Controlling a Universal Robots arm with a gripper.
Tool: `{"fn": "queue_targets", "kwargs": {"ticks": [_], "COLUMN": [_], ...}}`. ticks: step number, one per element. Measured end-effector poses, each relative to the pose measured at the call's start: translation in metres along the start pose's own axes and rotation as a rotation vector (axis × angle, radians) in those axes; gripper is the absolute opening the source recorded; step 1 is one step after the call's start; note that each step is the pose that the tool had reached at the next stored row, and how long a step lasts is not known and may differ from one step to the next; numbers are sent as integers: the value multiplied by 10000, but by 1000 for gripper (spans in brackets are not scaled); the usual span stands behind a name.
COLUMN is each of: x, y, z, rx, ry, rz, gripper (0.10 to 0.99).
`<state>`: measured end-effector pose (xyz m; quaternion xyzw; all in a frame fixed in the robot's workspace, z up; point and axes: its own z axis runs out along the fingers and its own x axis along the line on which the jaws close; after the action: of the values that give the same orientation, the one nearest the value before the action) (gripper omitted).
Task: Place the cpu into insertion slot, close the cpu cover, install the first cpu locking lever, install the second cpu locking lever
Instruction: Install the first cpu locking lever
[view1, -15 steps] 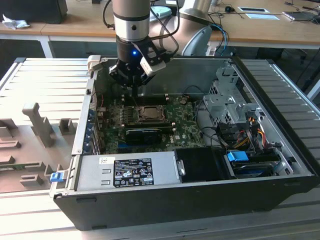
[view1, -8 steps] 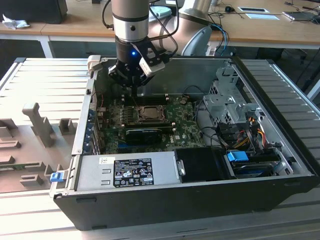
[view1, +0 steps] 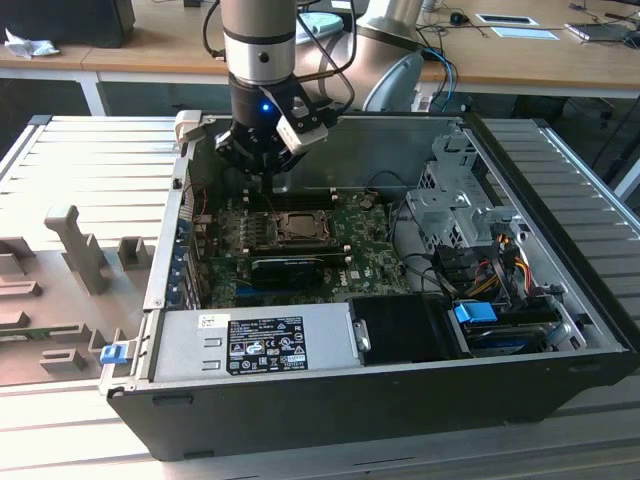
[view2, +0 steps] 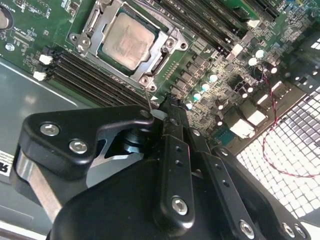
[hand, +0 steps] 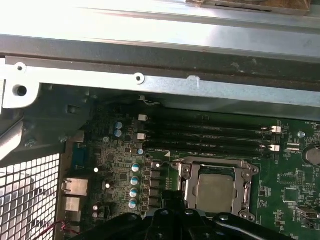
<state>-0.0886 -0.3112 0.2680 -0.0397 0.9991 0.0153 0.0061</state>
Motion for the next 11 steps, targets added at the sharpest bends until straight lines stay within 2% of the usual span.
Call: {"fn": "queue_targets", "kwargs": {"ticks": [1, 5, 8, 11], "x": [20, 205, 225, 224], "y": [2, 15, 30, 123], "z": [6, 31, 60, 92], "rx": [0, 7, 7, 0], "ry": [-9, -69, -73, -75], "rz": [-1, 0, 1, 1], "gripper": [106, 106, 106, 106]}}
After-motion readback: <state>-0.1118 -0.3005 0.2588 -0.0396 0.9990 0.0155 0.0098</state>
